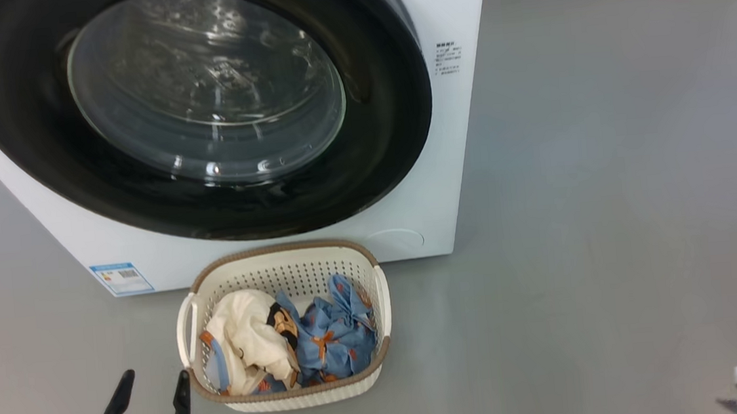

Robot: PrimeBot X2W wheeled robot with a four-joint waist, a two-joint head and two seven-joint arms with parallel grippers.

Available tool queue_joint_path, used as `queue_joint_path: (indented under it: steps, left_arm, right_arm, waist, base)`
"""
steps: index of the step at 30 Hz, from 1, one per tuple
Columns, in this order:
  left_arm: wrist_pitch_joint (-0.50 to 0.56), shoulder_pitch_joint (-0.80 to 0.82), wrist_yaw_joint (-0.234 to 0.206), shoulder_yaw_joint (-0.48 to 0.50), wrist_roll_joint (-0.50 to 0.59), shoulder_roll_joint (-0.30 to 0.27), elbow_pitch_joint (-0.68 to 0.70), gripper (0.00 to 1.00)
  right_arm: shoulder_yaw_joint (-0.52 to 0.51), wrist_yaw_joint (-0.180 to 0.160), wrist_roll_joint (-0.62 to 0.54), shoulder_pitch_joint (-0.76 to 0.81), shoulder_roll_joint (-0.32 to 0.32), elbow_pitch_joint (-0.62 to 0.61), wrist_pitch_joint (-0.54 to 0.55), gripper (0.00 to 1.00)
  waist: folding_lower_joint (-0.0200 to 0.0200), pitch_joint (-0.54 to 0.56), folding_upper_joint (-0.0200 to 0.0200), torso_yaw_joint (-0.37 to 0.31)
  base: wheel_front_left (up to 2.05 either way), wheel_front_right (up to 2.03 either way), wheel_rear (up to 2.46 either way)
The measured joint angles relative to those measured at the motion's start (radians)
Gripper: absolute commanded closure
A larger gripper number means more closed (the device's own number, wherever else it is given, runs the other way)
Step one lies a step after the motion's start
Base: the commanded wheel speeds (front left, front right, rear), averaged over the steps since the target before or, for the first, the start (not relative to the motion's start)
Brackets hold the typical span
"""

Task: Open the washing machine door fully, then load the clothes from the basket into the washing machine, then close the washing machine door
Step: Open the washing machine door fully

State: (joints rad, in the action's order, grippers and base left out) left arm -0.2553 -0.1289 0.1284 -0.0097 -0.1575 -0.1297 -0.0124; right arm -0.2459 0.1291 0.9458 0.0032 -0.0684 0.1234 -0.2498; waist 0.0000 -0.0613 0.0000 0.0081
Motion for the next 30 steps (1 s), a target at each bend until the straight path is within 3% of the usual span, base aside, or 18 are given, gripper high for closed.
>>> queue_joint_path:
  steps: [8, 13, 21, 30]
  left_arm:
    - [0.000, 0.006, 0.000, 0.009, -0.006, -0.012, 0.025, 0.00]
    - [0.000, 0.014, 0.000, 0.009, -0.007, -0.013, 0.036, 0.00]
    - [0.000, 0.052, 0.000, 0.008, -0.007, -0.023, 0.054, 0.00]
    - [0.000, 0.089, 0.001, 0.007, -0.017, -0.035, 0.071, 0.00]
  right_arm:
    - [-0.030, 0.000, 0.435, -0.099, -0.081, 0.047, -0.006, 1.00]
    - [-0.052, 0.000, 0.629, -0.199, -0.154, 0.100, 0.102, 1.00]
    - [-0.103, 0.000, 0.752, -0.384, -0.213, 0.193, 0.312, 1.00]
    - [-0.112, 0.000, 0.751, -0.596, -0.228, 0.231, 0.503, 1.00]
  waist:
    - [0.0000, -0.072, 0.0000, -0.002]
    - [0.0000, -0.124, 0.0000, -0.005]
    - [0.0000, -0.209, 0.0000, 0.001]
    - [0.0000, -0.302, 0.0000, 0.031]
  base:
    - [0.00, 0.00, 0.00]
    - [0.00, 0.00, 0.00]
    - [0.00, 0.00, 0.00]
    - [0.00, 0.00, 0.00]
